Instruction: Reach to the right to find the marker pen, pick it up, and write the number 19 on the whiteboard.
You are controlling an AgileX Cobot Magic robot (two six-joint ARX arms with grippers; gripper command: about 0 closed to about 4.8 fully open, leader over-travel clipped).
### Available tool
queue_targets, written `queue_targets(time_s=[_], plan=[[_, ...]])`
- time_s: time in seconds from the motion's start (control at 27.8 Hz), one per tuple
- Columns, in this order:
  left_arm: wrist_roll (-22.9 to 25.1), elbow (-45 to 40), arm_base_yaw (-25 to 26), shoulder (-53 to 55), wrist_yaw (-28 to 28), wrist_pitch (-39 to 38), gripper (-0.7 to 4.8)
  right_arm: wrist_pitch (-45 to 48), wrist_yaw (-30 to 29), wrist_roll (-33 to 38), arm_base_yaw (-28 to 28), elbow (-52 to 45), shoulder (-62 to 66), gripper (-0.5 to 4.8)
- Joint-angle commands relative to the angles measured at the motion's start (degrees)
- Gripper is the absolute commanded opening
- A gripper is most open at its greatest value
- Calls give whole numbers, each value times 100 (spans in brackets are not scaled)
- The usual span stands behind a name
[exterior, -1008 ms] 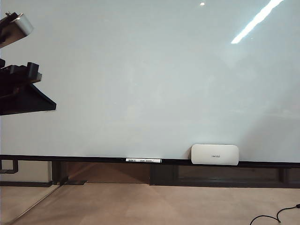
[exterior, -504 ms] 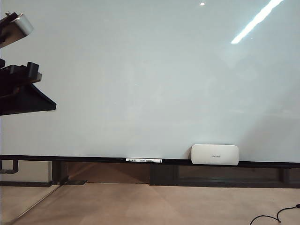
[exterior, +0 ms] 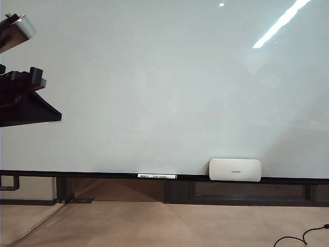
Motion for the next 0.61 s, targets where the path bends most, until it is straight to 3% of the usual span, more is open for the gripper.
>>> queue_targets(time_s=[0.04,0.29,0.4,0.61], plan=[[-28,24,-2,-11,7,31,-5,149,46,81,-17,11,-68,-1],[-28,22,-2,-11,66,22,-5,149,138,986,-90,2,-389,-2],[-39,22,-2,-11,170,-2,-5,127,214,1014,-105,-63,-647,-2],[-302,22,-7,-11,426,-13,-5,103,1023,1016,-109,-514,-1460,-2]])
